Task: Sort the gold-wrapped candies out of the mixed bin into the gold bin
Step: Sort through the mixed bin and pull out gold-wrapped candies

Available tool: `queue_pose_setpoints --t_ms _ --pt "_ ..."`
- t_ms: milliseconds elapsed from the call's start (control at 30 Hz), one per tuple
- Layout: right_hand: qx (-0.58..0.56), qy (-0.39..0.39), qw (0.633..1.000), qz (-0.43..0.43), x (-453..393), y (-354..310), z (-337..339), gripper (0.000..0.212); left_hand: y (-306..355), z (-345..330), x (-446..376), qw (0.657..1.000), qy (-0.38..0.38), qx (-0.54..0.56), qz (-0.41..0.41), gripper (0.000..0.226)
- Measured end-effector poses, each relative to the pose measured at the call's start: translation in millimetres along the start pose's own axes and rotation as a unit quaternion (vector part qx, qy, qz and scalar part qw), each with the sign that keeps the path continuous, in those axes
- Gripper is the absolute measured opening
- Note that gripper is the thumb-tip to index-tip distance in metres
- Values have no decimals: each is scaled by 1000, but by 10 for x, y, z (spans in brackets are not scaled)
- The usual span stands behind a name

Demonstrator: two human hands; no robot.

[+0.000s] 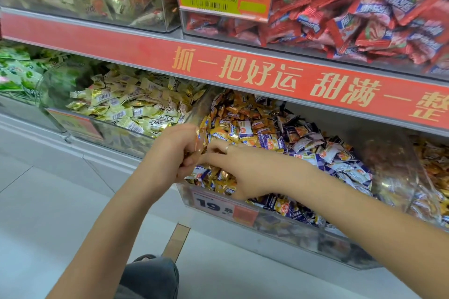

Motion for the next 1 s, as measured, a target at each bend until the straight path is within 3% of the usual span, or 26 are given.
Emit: queue_pose_setpoints --t_ms 300,500,633,767,933,1000 --pt "47 -34 998 -24 -61 -13 1 69 -80 67 88 995 22 -85 -55 41" --pt "76 -43 996 26 -60 -126 -17 66 -98 89 31 995 42 -82 -48 38" --pt "-26 -32 998 36 -67 -98 4 39 -117 91 14 995 40 -86 -43 36" --pt "-256 77 963 -27 124 101 171 19 -116 112 28 995 29 -82 -42 32" --pt "-368 127 916 -96 413 348 231 17 -138 57 16 992 19 -111 -63 28" --pt "-362 139 915 -114 451 398 226 18 -130 -12 16 986 24 -126 -103 20"
Point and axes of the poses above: each hand's wrist, its own x-axis away from the middle knuckle, its own z-axis out of the back of the hand, y = z × x, the point moved 4 cm from there along -x, towards the middle knuckle, and after that the axes turned 13 degrees about z, right-handed, at the moved point
